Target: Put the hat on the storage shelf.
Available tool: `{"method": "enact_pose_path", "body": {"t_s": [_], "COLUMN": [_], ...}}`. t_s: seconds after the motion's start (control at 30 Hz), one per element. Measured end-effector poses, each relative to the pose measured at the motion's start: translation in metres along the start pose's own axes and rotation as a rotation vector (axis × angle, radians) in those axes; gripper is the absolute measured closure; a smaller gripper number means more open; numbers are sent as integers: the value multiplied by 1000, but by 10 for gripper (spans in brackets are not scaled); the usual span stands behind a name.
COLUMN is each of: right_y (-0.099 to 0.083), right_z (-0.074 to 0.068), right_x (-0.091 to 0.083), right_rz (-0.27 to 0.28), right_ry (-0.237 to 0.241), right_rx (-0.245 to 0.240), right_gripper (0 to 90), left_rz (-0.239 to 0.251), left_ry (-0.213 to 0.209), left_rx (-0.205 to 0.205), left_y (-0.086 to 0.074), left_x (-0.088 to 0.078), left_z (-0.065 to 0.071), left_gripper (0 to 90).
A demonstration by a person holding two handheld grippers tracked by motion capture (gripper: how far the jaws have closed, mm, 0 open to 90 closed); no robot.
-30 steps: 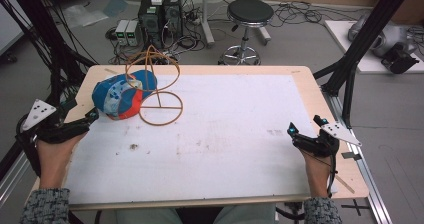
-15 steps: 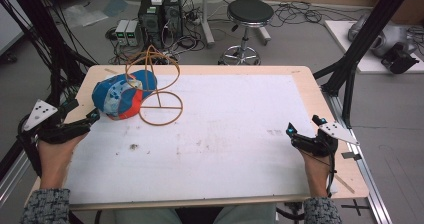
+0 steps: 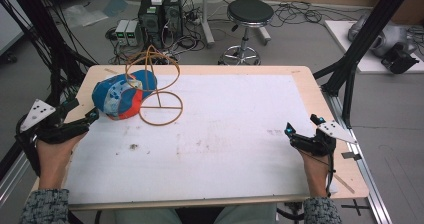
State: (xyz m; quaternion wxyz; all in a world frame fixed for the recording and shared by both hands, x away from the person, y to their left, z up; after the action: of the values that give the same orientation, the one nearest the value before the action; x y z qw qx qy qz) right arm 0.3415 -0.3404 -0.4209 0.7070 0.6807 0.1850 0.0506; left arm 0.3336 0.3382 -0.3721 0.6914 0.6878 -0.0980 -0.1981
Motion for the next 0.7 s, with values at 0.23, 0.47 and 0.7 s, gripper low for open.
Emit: {"method": "enact_pose_path", "body": {"t_s": [0.23,0.47,0.7], "right_y": [0,1,1], "right_z": [4,3,2], "right_x": [0,-1,0], "right_rz": [-2,14,5], "right_ry": [-13,-39,-37], "right_rx": [14,-10,-11], "right_gripper": [40,40,40], "left_rz": [15,25,13], "left_ry": [-4,-19,-31], "left_rx": [0,51,87], "left_y": [5,21,29], "left_x": [-1,21,46], "left_z": [1,2,-4], "left_gripper": [210,216,225]}}
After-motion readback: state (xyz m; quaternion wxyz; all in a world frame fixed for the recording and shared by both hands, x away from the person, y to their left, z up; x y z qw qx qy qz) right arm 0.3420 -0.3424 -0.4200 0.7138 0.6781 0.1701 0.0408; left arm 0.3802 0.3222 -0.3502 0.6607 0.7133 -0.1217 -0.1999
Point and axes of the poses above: each handheld gripper's, and its own axes: x roughly forward along the jaws, y roughly out of its top, z roughly to its right, the point moved 3 cm from there along x, roughly forward along the jaws, and after that the axes turned 1 degree about -y, right-handed, at the moved point
